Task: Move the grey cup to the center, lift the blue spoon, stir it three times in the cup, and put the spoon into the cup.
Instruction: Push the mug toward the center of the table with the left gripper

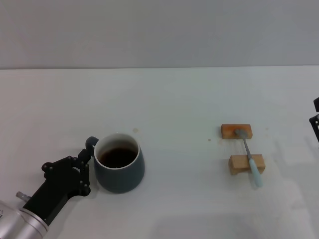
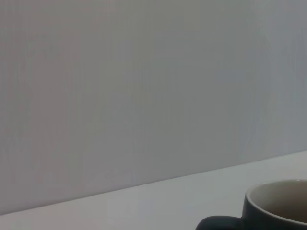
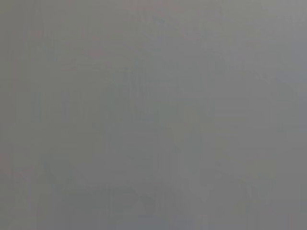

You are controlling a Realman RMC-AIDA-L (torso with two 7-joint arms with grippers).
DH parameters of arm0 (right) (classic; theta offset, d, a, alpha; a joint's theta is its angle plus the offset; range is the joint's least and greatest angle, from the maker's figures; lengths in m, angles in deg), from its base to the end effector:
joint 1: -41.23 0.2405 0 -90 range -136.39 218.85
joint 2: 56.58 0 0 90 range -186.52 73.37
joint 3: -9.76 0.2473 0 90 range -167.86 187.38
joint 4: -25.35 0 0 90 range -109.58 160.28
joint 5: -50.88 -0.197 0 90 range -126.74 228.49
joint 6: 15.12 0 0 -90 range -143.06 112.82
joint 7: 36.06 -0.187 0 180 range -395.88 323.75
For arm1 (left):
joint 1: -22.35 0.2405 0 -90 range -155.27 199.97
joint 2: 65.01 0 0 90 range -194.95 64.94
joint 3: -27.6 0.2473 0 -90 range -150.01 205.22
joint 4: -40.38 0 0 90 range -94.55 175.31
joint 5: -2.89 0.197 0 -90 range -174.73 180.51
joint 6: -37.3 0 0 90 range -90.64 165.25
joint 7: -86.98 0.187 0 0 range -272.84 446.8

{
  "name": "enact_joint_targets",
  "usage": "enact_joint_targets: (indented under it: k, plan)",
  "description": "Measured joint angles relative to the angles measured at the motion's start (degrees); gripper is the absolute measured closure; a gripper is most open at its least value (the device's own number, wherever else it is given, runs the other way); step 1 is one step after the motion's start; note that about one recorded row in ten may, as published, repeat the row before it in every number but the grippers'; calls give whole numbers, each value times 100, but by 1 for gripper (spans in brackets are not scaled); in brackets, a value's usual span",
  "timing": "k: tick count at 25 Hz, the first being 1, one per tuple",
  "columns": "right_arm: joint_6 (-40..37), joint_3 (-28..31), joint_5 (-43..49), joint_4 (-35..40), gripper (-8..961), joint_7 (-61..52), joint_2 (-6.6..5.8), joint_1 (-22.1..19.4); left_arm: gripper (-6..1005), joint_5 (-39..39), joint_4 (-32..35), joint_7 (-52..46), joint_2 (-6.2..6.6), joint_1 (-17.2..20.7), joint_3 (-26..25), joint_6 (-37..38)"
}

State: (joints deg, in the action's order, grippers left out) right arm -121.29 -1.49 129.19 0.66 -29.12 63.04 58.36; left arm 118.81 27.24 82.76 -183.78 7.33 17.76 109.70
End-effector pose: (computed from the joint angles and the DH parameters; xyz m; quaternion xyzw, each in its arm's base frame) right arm 0.2493 0.2517 -0.0076 -0.6289 0.1299 0.4343 0.6317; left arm -0.3081 0.2699 -0.0801 -0.8033 -0.2084 -0.2644 0.4913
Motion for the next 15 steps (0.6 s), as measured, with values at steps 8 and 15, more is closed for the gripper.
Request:
enact_joint_targets:
  k: [8,15]
  plan:
    - [-1,11,77,0,163,0,0,-25,929,27,-233,0,-5,-91,65,-112]
    - [-7,4,87,0,163,0,0,-26,922,35,-374,0,-22,-128,129,-190]
